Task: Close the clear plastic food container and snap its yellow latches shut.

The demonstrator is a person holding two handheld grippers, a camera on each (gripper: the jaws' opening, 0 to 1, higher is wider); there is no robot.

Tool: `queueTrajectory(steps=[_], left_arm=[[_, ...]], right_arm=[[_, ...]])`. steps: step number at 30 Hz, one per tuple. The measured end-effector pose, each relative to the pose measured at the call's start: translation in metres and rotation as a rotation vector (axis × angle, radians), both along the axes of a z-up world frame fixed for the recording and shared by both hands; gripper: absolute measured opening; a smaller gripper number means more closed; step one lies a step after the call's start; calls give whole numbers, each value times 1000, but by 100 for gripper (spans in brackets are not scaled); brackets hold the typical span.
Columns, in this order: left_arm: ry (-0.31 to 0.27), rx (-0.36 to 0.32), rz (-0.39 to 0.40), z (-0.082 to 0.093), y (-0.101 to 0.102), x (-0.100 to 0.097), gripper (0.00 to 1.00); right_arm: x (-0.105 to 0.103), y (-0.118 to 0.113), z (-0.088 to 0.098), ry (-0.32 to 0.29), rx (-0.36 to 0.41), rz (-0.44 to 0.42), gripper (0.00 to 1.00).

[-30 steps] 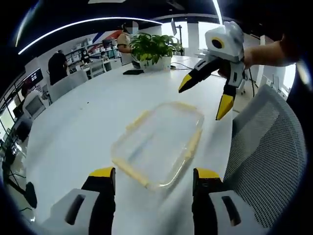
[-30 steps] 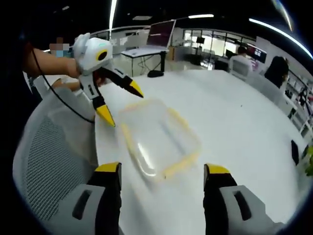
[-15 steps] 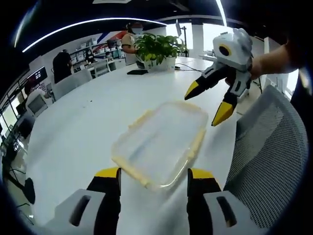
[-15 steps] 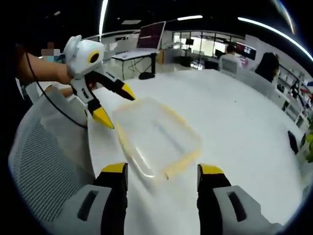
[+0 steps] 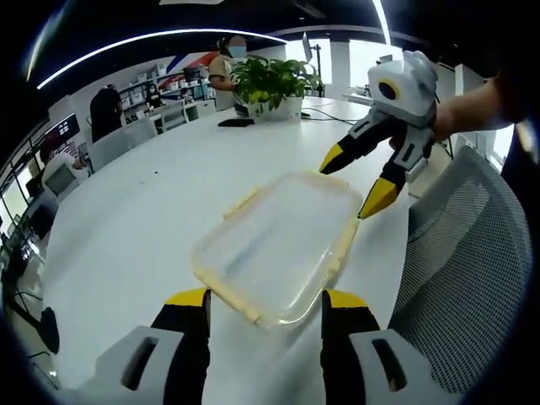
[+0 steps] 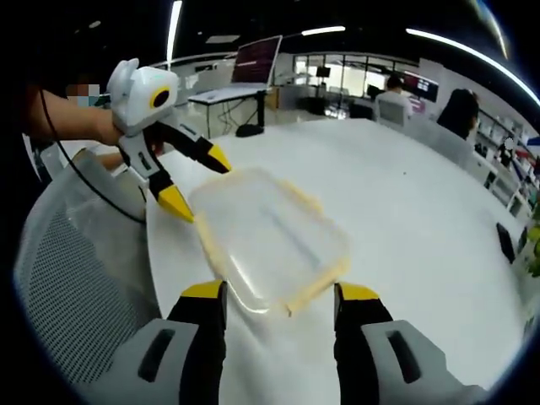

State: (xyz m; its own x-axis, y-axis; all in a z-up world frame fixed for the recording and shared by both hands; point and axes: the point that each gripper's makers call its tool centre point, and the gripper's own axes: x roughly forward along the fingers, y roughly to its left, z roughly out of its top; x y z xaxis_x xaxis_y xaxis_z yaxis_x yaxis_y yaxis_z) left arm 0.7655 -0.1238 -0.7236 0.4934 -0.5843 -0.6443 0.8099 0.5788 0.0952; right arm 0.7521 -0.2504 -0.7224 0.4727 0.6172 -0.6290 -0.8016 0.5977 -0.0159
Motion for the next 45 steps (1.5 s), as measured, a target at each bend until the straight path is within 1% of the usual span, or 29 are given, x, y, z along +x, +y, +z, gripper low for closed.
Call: queueTrajectory(steps=[9,22,37,45], left_arm=[[3,4,-7,1,-2,14,47],[12,18,-17,-2,-4,40,46],[19,24,-5,-2,-2,70,46],[28,21,6,-2,-2,82,46]], right_arm=[[12,-2,2,-1,-4,-9,48],[38,-4,3,0,-12,-16,47],[69,-2,3,-4,-35,0,47],[81,-2,1,1,-40,3,47]])
